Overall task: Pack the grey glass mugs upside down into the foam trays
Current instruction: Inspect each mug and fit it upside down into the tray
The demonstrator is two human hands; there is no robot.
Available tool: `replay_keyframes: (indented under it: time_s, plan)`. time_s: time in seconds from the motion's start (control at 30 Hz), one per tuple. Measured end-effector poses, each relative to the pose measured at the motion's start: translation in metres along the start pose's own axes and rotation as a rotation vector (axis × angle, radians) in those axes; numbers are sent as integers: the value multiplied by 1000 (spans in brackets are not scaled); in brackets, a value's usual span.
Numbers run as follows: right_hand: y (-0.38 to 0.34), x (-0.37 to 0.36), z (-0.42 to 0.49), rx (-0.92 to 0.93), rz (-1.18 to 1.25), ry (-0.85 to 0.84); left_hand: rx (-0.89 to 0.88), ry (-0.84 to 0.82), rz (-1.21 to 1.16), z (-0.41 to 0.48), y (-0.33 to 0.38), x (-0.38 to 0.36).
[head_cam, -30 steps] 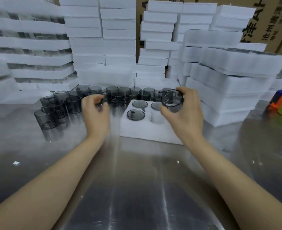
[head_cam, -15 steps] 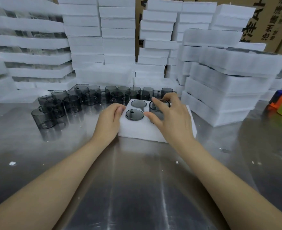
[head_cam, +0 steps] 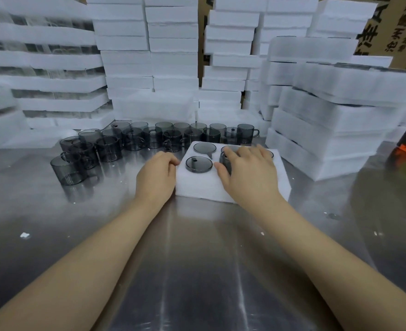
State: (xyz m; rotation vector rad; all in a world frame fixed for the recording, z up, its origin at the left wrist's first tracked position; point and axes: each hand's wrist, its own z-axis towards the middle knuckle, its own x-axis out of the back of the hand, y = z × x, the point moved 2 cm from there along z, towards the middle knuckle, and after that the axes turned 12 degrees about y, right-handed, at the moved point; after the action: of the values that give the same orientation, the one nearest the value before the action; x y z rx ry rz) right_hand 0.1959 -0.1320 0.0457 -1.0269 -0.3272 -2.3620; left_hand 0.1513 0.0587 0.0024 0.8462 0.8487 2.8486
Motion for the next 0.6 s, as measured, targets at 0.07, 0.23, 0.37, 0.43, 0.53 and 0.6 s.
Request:
replay_keyframes:
  time_s: [0.07, 0.23, 0.37, 0.43, 0.53, 0.6]
  plan:
    - [-5, -1, -2, 42, -53, -50, -12, -9, 70, 2, -3, -3]
    - [-7, -4, -11, 56, 14, -216, -51, -97, 354, 16, -8, -19]
    - [-7, -5, -15, 114, -47, -270, -102, -43, 586, 30, -4, -34]
    - [-10, -7, -16, 98, -58, -291, -99, -66, 606, 36, -4, -42]
    - [-12, -8, -16, 91, -66, -297, -85, -95, 628, 45, -7, -48]
    - [-12, -9, -15, 92, -70, -292, -95, -117, 658, 50, -8, -53]
